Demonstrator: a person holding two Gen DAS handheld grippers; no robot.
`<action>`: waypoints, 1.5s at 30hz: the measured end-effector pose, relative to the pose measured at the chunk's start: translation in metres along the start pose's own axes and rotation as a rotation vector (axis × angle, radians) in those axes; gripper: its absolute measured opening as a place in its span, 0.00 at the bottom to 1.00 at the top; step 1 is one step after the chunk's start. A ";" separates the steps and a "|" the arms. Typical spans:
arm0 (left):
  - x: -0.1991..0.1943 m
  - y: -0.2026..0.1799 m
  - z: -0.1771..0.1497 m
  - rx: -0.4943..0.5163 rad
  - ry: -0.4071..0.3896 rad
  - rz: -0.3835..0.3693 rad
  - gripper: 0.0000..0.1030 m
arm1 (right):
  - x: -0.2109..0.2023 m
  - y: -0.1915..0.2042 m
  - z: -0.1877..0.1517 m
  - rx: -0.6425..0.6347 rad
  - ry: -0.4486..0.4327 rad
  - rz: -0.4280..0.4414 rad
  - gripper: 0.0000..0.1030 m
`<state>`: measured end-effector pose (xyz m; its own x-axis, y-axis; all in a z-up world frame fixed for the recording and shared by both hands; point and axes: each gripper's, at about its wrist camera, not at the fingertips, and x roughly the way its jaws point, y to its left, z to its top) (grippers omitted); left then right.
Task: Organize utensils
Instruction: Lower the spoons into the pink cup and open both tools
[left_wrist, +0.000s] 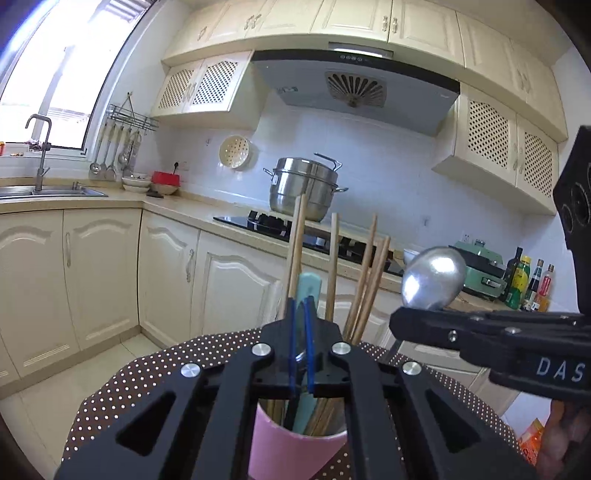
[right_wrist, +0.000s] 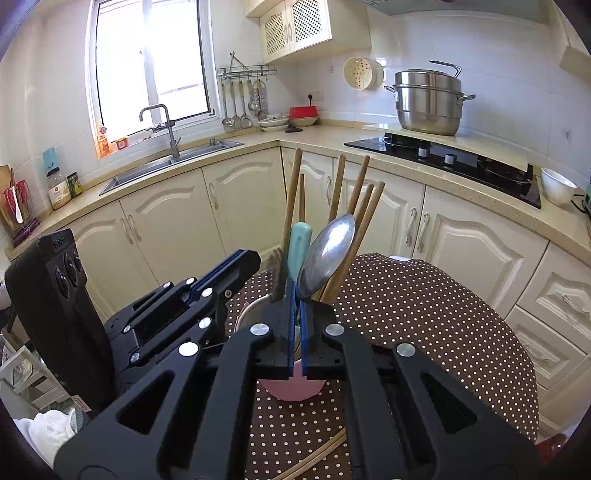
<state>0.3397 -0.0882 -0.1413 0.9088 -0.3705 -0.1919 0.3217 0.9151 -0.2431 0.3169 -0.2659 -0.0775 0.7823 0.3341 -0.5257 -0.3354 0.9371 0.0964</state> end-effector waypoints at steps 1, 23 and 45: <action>-0.001 0.001 -0.002 -0.002 0.002 -0.003 0.04 | 0.000 0.000 -0.001 0.001 0.001 0.000 0.02; -0.041 0.007 0.001 0.051 0.117 0.259 0.50 | 0.009 0.012 -0.009 -0.004 0.030 0.002 0.03; -0.066 0.018 0.004 0.115 0.139 0.383 0.57 | 0.029 0.035 -0.024 -0.033 0.077 -0.013 0.05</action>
<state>0.2871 -0.0463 -0.1289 0.9267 -0.0112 -0.3757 0.0028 0.9997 -0.0229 0.3154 -0.2259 -0.1102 0.7445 0.3121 -0.5902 -0.3434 0.9371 0.0623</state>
